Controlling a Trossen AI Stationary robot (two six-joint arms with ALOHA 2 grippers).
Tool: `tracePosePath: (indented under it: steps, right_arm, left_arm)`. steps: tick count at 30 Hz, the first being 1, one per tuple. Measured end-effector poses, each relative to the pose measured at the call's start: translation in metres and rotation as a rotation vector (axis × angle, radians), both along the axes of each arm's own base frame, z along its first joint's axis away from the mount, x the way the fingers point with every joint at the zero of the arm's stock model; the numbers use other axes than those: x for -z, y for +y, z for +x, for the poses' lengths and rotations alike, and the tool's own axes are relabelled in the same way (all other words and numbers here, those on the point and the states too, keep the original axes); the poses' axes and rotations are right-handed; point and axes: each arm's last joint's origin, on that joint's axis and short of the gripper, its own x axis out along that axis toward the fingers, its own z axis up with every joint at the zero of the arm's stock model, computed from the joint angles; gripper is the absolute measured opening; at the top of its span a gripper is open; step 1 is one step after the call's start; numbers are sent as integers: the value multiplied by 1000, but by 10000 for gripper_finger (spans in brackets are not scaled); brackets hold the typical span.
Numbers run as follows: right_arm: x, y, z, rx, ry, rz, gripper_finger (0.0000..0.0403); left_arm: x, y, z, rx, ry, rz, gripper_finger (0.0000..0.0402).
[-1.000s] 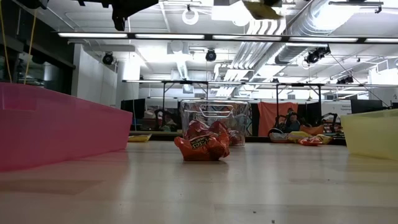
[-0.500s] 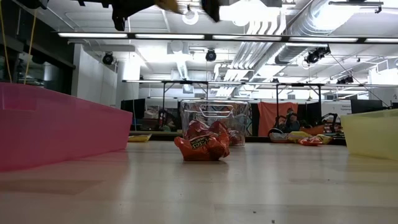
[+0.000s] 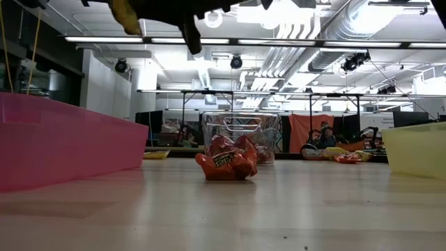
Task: Sort candy
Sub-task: Put the yellow candy into the pink bin
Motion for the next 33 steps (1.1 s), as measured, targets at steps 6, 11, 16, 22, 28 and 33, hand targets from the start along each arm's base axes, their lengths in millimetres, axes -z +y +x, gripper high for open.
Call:
tracePosePath:
  steps: [6,11,16,22,28,33]
  right_arm:
    - [27,2,10,17,35,1,0]
    - [21,8,12,-24,-23,-10,1]
    - [34,19,12,-36,3,-68,3]
    - [43,32,15,-84,-38,-194,3]
    - [73,35,28,-84,-99,-203,8]
    - [91,36,33,-62,-87,-108,53]
  left_arm:
    - [15,1,2,-22,139,16,188]
    - [18,1,2,-18,179,22,188]
    - [20,1,1,-16,202,25,188]
    - [20,1,1,-17,201,25,188]
    - [20,1,1,-17,202,25,188]
    - [20,1,1,-18,200,25,188]
